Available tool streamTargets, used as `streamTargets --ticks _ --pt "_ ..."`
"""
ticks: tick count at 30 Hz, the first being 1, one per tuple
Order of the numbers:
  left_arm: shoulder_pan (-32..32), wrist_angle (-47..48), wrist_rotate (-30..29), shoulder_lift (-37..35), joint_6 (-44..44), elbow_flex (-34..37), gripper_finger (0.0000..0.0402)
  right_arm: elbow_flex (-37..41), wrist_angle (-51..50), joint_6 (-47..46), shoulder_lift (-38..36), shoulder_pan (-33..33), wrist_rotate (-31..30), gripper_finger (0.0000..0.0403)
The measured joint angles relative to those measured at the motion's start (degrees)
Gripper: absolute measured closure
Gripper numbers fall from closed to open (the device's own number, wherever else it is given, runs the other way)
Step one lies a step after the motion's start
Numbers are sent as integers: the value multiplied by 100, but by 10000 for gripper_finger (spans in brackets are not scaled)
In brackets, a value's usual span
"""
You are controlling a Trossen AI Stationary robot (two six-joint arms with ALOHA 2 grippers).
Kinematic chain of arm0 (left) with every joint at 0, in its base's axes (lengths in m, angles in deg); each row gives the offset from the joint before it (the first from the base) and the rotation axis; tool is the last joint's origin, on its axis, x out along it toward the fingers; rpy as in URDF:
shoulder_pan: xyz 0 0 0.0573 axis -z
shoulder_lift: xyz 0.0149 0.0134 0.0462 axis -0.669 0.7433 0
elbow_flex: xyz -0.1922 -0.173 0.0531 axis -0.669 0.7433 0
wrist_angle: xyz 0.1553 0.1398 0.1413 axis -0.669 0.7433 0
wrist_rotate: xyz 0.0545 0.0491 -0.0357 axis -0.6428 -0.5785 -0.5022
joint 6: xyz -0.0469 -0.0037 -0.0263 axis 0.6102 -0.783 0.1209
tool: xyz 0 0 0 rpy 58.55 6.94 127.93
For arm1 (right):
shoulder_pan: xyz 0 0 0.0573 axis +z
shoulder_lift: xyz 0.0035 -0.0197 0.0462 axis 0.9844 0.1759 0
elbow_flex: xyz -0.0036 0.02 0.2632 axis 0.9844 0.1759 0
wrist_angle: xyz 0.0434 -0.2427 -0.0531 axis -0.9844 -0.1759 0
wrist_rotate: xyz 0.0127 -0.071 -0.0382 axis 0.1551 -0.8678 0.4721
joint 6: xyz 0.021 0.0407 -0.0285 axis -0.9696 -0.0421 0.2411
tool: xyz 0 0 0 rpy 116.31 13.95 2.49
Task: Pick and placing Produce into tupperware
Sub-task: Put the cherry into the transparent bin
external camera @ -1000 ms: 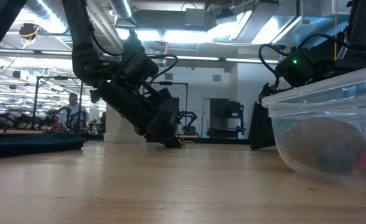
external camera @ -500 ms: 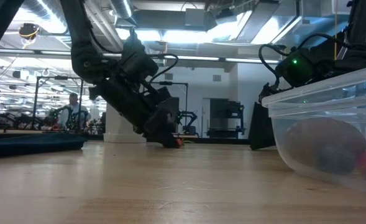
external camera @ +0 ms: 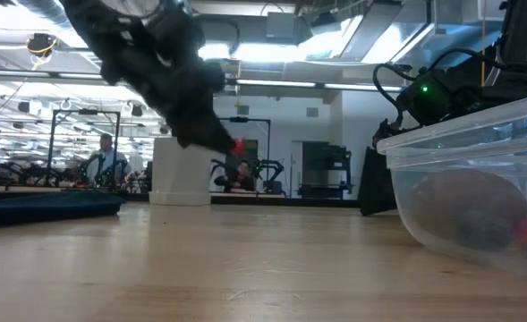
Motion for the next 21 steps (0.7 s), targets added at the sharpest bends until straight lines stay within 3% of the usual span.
streamTargets --ticks 7,21 --pt "155 -14 -113 -155 -16 -11 307 0 15 -118 0 -1 -1 63" --pt "571 -401 -413 227 -188 -24 308 2 60 -178 0 -2 3 63"
